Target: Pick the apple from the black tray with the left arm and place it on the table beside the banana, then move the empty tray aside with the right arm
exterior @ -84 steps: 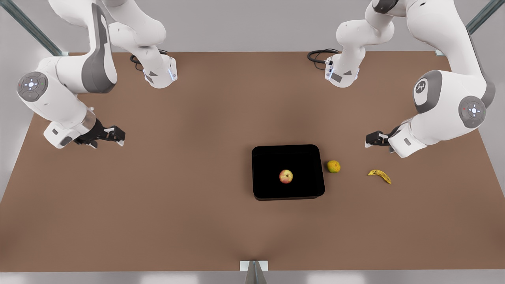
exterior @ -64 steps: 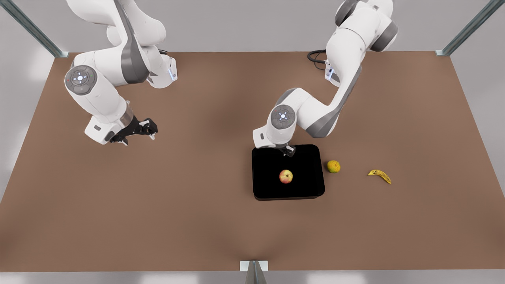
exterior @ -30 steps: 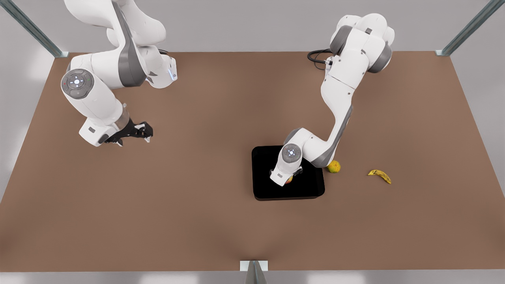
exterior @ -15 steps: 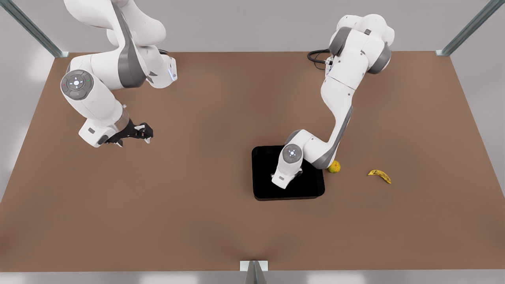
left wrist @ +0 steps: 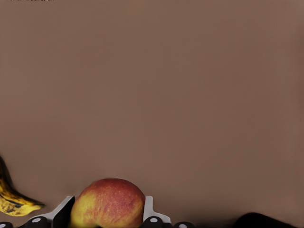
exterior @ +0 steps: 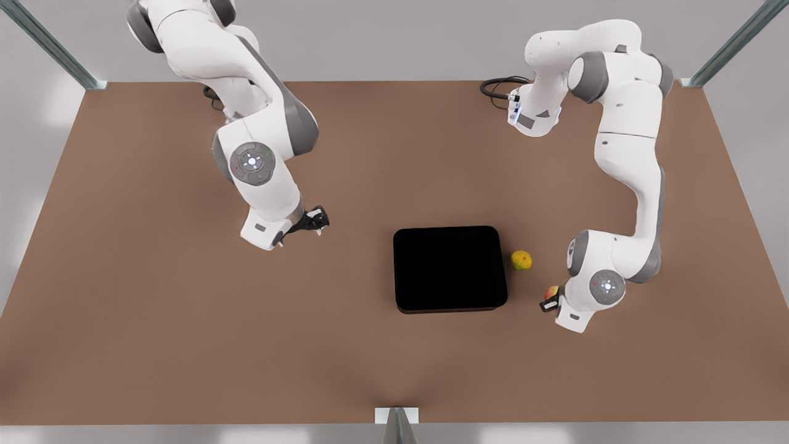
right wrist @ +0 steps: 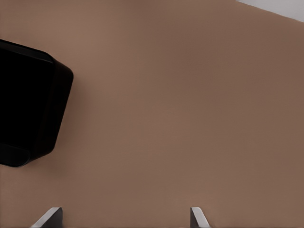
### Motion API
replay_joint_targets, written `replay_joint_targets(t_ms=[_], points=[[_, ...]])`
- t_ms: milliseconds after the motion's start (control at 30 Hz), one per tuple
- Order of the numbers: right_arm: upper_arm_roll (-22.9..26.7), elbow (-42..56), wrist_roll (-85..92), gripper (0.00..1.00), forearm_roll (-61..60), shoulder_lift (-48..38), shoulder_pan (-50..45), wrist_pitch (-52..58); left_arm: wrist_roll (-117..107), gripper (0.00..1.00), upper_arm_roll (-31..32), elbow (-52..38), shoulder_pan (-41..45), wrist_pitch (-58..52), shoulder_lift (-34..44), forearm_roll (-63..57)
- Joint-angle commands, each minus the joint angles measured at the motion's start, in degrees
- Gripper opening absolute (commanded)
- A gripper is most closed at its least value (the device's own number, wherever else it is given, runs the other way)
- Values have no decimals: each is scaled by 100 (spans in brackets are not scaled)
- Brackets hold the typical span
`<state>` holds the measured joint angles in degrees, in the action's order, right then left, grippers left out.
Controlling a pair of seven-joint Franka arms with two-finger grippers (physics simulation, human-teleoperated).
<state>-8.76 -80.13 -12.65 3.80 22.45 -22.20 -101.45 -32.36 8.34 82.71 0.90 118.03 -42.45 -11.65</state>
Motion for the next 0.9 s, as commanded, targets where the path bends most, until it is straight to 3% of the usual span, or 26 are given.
replay_joint_targets(t_ms=[0, 33, 100, 200, 233, 267, 300, 333, 367, 500, 733, 800, 867], points=[[15, 58, -1573, 100, 358, 382, -276, -639, 1856, 70, 1, 17, 77, 589, -17, -3], [15, 164, -1643, 100, 358, 549, -381, -700, 1891, 71, 1, 26, 42, 625, -52, -3], [32, 173, -1723, 100, 692, 779, -513, -709, 1935, 100, -8, 307, -72, 994, -97, -12], [41, 524, -2222, 100, 885, 1200, -654, -736, 1926, 100, -17, 290, -64, 959, -132, -12], [41, 682, -2461, 100, 885, 1350, -689, -736, 2031, 100, 44, 106, -28, 478, 306, 5], [41, 709, -2821, 100, 885, 1446, -698, -753, 3067, 100, 510, -983, -90, -1770, 720, 250], [50, 770, -3207, 100, 885, 1534, -742, -806, 3262, 100, 511, -1266, -169, -2697, 1360, 752], [50, 779, -3761, 98, 859, 1596, -768, -832, 4034, 100, 546, 365, -678, -1541, 2775, 989], [50, 779, -4060, 100, 859, 1666, -777, -911, 3948, 100, 537, 466, -688, -1466, 2910, 1042], [50, 832, -4272, 100, 850, 2009, -856, -1597, 3025, 100, 598, 421, -600, -1721, 2821, 1174], [6, 1333, -4289, 100, 850, 2747, -1094, -2660, 3043, 100, 423, -440, -924, -2723, 2935, 1798], [-82, 1324, -4298, 100, 859, 2905, -1085, -2801, 1015, 100, 440, -422, -1171, -2785, 2892, 2080], [-205, 1307, -4342, 100, 657, 2967, -1058, -2959, 3480, 100, 572, -413, -1162, -3154, 2953, 1368]])
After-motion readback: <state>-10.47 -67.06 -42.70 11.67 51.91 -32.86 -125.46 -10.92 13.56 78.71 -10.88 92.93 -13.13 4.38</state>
